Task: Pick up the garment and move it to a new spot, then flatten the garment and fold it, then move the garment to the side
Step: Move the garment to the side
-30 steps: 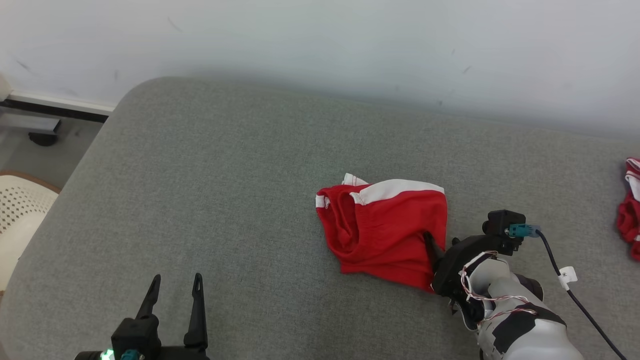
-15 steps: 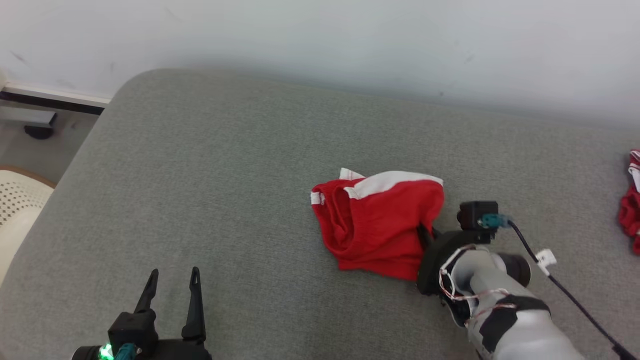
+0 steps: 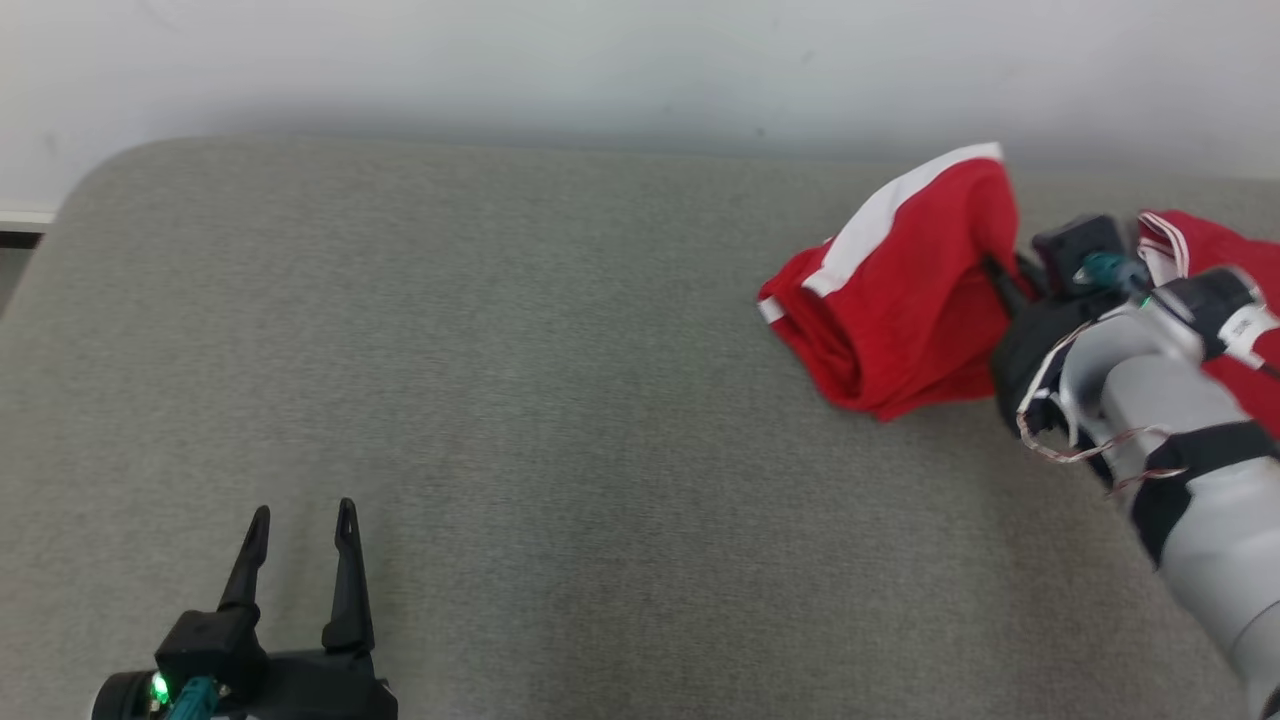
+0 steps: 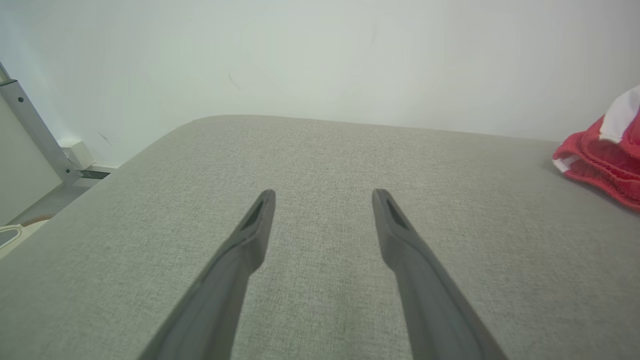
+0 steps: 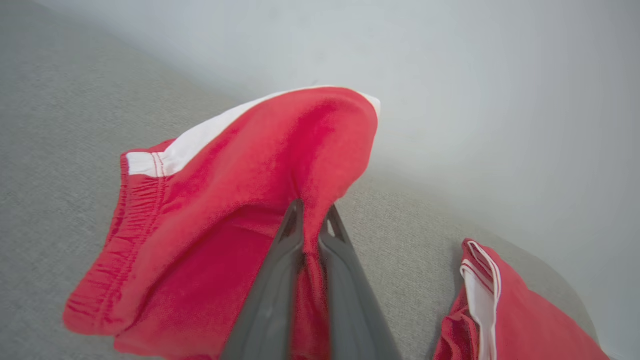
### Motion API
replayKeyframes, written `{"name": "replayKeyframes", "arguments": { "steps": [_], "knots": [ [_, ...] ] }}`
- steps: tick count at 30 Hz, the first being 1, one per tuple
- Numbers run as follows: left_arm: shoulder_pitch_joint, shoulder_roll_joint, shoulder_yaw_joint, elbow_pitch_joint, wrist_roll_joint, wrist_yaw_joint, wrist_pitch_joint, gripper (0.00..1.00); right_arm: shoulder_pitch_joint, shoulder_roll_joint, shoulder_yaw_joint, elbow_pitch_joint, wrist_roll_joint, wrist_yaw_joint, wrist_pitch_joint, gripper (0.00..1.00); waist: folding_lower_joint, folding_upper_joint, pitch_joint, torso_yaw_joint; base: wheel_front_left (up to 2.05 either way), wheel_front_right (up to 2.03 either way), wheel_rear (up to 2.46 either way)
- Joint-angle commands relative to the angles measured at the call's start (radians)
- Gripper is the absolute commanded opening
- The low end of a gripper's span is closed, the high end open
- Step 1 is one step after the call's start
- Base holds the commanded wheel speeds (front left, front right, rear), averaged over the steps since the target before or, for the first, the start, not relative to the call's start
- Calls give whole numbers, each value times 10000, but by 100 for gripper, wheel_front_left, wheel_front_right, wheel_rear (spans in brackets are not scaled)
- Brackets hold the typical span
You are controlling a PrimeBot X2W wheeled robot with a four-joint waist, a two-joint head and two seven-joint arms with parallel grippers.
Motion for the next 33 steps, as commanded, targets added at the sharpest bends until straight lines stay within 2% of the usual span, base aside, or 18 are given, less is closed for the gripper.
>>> {"name": "replayKeyframes", "arguments": {
  "steps": [1, 9, 20, 26, 33],
  "knots": [
    [-206, 79, 26, -141, -43, 21, -64, 100, -257, -293, 198, -154, 7, -27, 55, 0, -1, -1, 624, -670, 0, 0, 0],
    [-312, 514, 198, -1045, 20, 160, 296, 100, -1156, -1859, 1082, -679, 396, -27, 764, 0, -1, -1, 1408, -1324, 0, 0, 0],
    [-469, 1181, 453, -2211, 180, 283, 824, 100, -2124, -3463, 686, -31, 1099, -27, 1061, 0, -1, -1, 2259, -1591, 0, 0, 0],
    [-442, 1482, 614, -2663, 176, 354, 1056, 100, -2585, -3834, 446, 436, 1165, -27, 1079, 0, -1, -1, 2777, -1699, 0, 0, 0],
    [-350, 1653, 699, -2979, 161, 450, 1181, 100, -2640, -3576, 169, 803, 1066, -27, 1091, 0, -1, -1, 3069, -1744, 0, 0, 0]
  ]
}}
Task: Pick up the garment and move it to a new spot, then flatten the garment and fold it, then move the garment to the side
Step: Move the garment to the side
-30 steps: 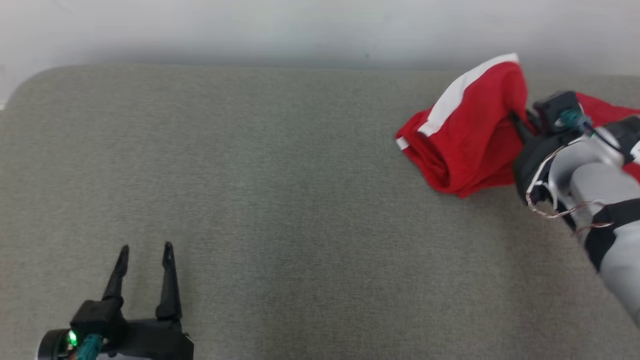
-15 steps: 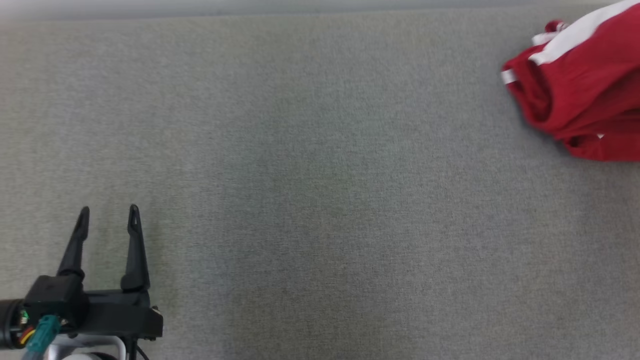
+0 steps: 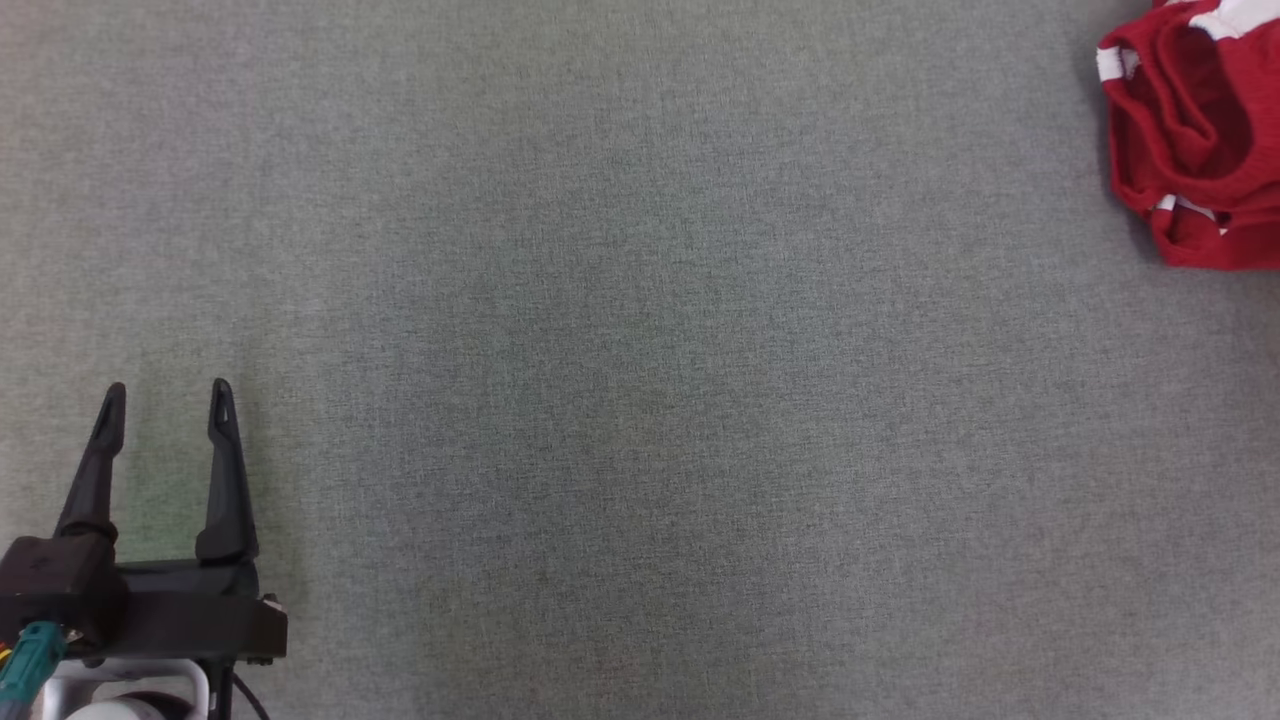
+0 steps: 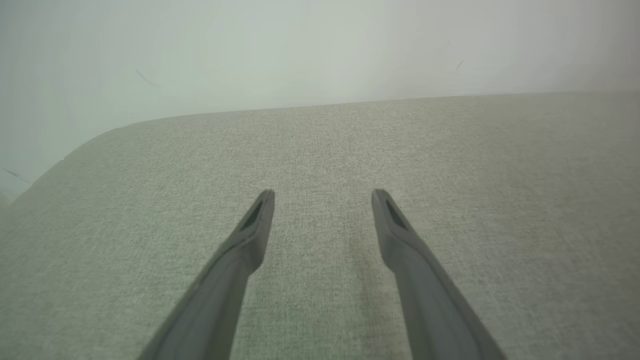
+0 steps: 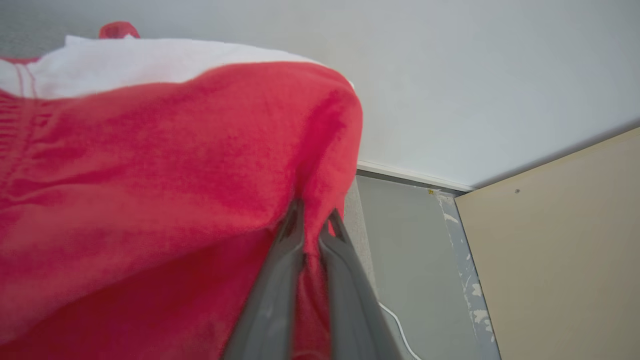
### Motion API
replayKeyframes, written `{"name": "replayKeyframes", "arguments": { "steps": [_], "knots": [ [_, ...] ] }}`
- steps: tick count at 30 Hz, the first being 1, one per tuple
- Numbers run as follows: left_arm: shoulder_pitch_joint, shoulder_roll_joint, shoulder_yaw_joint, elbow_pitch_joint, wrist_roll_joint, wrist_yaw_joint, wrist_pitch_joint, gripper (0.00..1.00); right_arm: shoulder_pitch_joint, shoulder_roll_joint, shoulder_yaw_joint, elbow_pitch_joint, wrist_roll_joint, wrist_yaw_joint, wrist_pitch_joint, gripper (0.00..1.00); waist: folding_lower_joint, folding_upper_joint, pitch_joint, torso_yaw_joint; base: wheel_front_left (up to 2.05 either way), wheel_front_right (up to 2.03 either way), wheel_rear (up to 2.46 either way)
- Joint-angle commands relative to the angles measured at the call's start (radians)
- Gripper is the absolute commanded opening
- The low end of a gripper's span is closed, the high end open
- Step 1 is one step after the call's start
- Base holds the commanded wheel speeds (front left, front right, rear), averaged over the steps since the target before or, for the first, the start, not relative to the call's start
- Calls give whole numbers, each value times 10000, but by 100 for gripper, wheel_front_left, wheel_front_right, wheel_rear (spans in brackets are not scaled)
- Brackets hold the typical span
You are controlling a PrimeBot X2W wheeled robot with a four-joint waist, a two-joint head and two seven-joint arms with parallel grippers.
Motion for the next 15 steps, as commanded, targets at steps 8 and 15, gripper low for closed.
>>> {"name": "replayKeyframes", "arguments": {
  "steps": [8, 15],
  "knots": [
    [19, 69, 38, -67, -47, 145, 20, 100, -145, 10, -437, 192, -523, -27, 295, 100, -1, -2, 7, 28, 0, 0, 0],
    [268, -161, 20, 350, -235, 215, -289, 100, -400, 442, -1495, 194, -607, -27, -929, 100, -1, -2, -713, 93, 0, 0, 0]
  ]
}}
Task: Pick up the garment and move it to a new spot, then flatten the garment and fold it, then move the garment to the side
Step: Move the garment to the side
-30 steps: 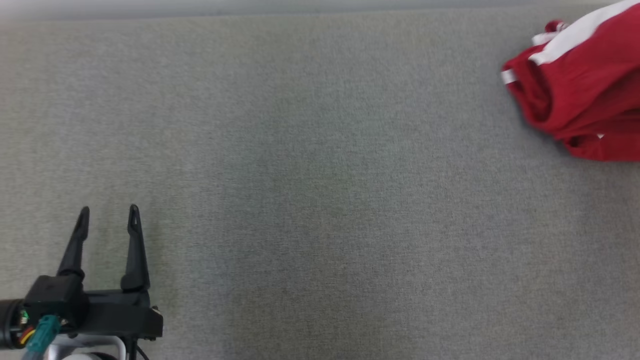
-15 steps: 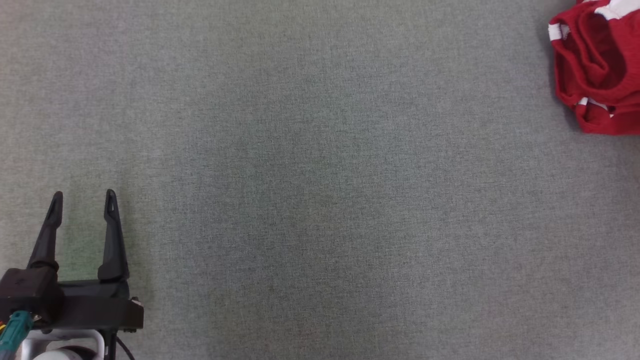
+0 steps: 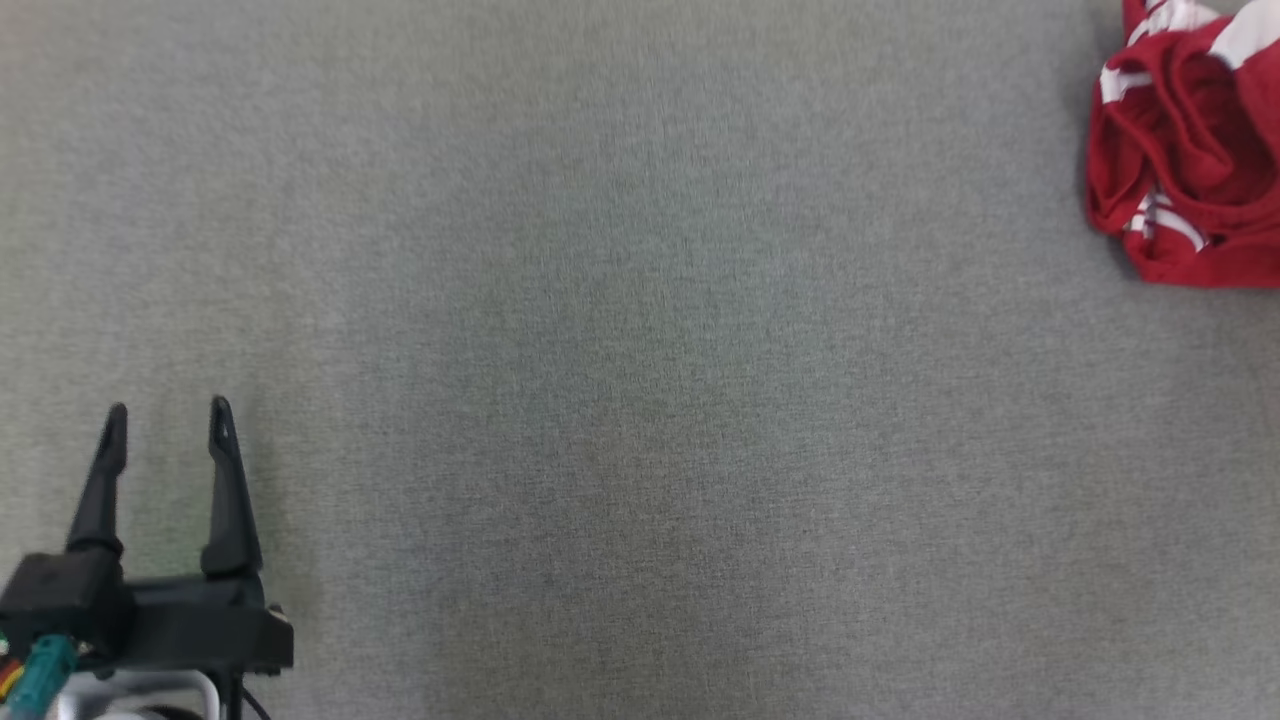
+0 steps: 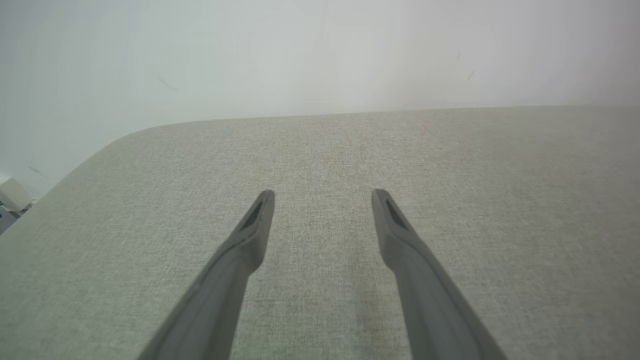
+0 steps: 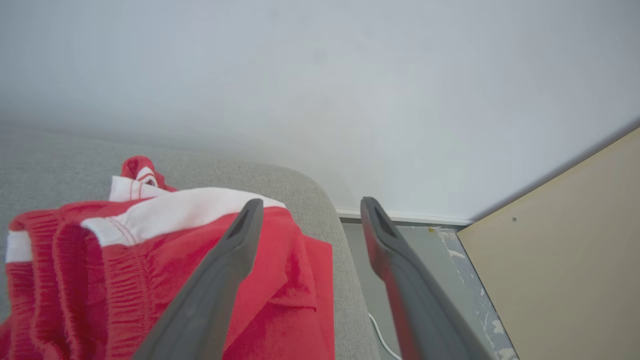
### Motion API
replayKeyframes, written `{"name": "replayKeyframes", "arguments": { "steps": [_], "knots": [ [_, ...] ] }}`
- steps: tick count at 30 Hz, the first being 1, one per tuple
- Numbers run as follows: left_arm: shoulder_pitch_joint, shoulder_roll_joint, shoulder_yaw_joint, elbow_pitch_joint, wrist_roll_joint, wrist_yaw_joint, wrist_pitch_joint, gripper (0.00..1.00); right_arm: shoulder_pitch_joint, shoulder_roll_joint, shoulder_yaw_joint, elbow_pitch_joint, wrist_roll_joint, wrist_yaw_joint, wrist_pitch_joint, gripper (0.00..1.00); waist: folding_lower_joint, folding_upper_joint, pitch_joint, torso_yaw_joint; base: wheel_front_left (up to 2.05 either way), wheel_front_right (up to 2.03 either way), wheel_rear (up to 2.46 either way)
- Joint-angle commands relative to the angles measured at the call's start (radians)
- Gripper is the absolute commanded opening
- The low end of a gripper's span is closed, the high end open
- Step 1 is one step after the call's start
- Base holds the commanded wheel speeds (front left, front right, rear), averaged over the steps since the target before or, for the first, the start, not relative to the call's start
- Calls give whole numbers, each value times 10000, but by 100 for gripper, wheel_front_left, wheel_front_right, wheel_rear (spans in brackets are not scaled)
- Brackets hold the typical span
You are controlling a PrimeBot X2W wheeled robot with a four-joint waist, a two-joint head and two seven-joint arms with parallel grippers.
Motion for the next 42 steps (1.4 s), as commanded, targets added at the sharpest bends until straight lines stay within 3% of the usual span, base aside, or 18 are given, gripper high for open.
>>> {"name": "replayKeyframes", "arguments": {
  "steps": [1, 6, 12, 16, 20, 26, 32, 42],
  "knots": [
    [254, -139, -15, 132, -163, 75, -148, 100, -17, 352, -292, 13, 122, -27, -571, 100, 0, -1, -556, 58, 0, 0, 0],
    [683, -280, -11, 432, -225, 189, -276, 100, 311, 1227, -601, -44, 39, -27, -1496, 100, 0, -1, -1407, 35, 0, 0, 0],
    [1139, -388, 11, 639, -355, 263, -356, 100, 899, 2028, -1324, -651, 254, -27, -1787, 100, 0, -1, -2124, 41, 0, 0, 0],
    [1266, -433, -114, 802, -380, 264, -325, 100, 1987, 2227, -2626, -2375, 96, -27, -1795, 100, 0, -1, -2585, 278, 0, 0, 0],
    [1440, -448, -293, 928, -333, 234, -264, 100, 4157, 3001, -4372, -4431, -966, -27, -1784, 100, 0, -1, -3042, 501, 0, 0, 0],
    [1607, -436, -497, 985, -153, 337, -188, 100, 6855, 4455, -5787, -6582, -2231, -27, -1784, 100, 0, -1, -3564, 699, 0, 0, 0],
    [1696, -407, -621, 881, 6, 473, -128, 100, 9190, 5605, -6072, -8559, -2946, -27, -1785, 100, 0, -1, -4011, 858, 0, 0, 0],
    [1854, -217, -945, 852, 45, 289, -27, 100, 12074, 6257, -6215, -10870, -3595, -27, -1786, 100, 0, -1, -4475, 1011, 0, 0, 0]
  ]
}}
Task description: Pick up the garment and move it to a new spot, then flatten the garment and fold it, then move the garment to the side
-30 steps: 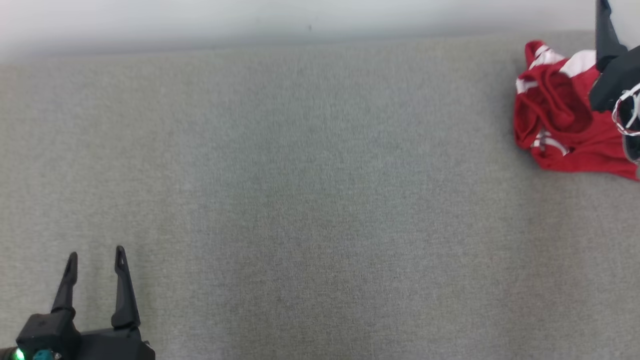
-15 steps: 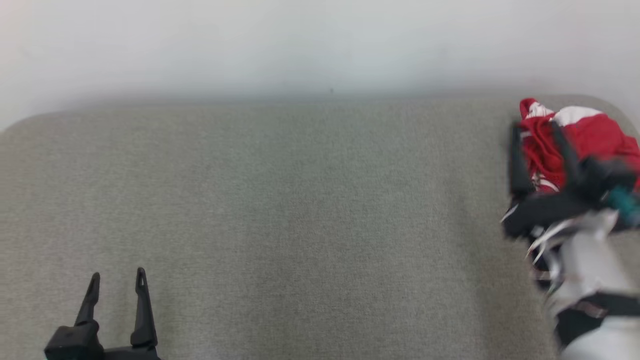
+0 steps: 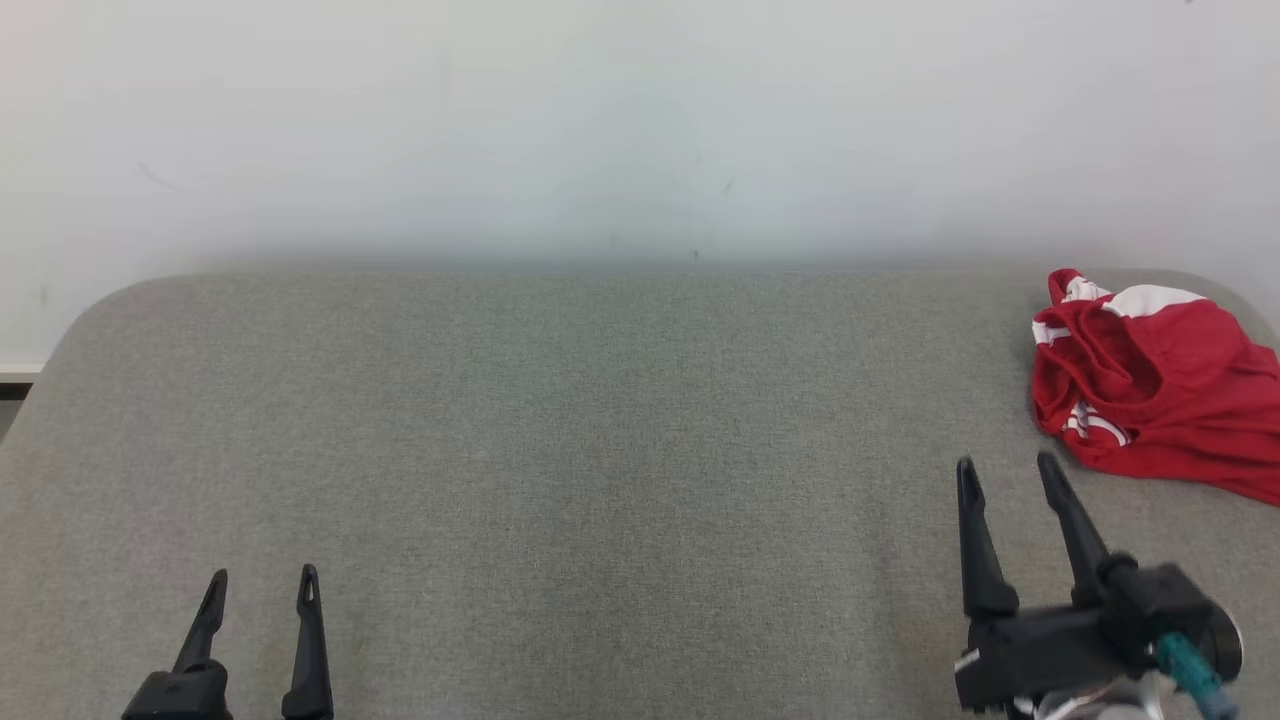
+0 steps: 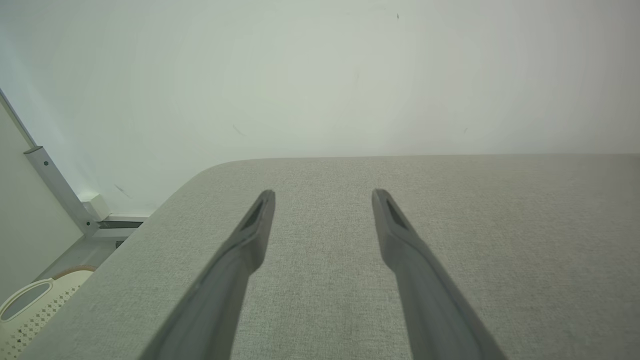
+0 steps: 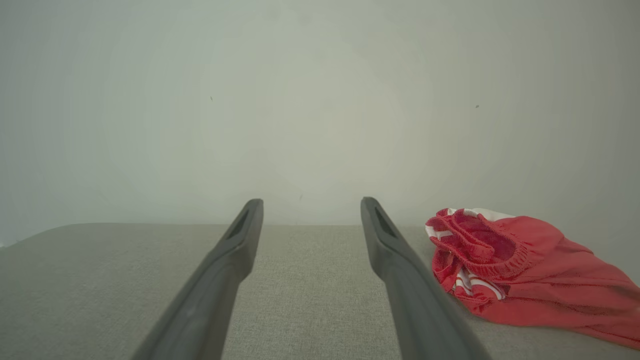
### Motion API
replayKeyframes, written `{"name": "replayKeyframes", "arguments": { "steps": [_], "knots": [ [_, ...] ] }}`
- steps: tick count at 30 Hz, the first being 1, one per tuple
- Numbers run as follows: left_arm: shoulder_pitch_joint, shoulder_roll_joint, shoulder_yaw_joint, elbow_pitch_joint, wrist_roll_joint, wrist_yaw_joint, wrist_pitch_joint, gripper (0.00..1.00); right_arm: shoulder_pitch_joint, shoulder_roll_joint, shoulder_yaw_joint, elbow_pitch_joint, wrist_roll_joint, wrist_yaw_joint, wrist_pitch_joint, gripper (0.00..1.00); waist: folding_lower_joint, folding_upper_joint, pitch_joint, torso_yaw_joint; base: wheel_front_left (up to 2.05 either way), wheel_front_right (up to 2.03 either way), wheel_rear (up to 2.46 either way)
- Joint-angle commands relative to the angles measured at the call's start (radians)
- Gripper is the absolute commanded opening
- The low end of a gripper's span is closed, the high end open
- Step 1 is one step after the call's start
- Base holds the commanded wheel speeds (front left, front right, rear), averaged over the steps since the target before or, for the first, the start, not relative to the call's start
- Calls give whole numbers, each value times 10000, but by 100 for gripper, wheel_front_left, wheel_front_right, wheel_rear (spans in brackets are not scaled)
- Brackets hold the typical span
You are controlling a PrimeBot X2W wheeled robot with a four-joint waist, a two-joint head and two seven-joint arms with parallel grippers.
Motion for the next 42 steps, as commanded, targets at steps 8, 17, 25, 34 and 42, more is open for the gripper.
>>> {"name": "replayKeyframes", "arguments": {
  "steps": [8, 17, 25, 34, 42],
  "knots": [
    [226, 33, -54, 11, 2, 122, -65, 100, 1188, 95, 3, -490, 14, -27, -6, 100, 2, 2, -250, 64, 0, 0, 0],
    [301, 31, -116, 33, -23, 209, -95, 100, 1393, 93, 93, -550, 96, -27, 277, 100, 2, 2, -392, 38, 0, 0, 0],
    [446, 71, -114, -82, -57, 352, -24, 100, 1393, 98, -68, -426, 429, -27, 372, 100, 2, 2, -440, 29, 0, 0, 0],
    [447, 88, -133, -160, -194, 369, -61, 100, 1359, 95, -56, -297, 475, -27, 405, 100, 2, 2, -402, 25, 0, 0, 0],
    [515, 158, -163, -196, -205, 425, -47, 100, 1309, 94, 37, -184, 520, -27, 413, 100, 2, 2, -406, 18, 0, 0, 0]
  ]
}}
